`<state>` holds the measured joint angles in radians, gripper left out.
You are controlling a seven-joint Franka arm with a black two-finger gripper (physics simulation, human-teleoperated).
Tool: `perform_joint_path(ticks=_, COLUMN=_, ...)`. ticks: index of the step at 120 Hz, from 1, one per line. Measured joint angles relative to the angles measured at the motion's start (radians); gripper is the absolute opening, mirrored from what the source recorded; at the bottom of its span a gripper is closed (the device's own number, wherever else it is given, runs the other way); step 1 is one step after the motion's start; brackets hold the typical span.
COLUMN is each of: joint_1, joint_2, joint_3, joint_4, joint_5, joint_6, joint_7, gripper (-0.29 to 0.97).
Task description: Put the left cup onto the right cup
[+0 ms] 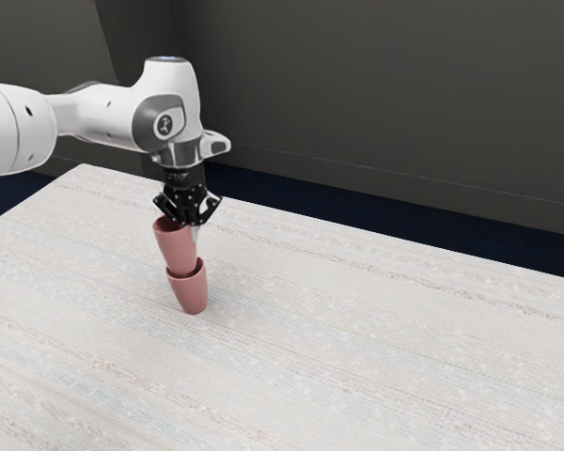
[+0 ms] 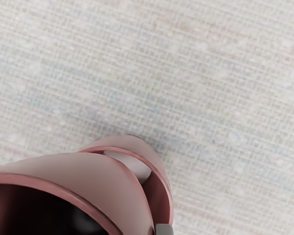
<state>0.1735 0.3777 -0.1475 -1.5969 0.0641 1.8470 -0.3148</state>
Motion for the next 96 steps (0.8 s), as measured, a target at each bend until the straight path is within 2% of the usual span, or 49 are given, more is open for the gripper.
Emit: perform_joint_path(ticks=96, joint_1=-0.003, joint_2=0.012, joint_3=0.000, joint_4=-0.025, joint_5=-0.019, joint_6=0.040, joint_7=-0.029, gripper=-0.11)
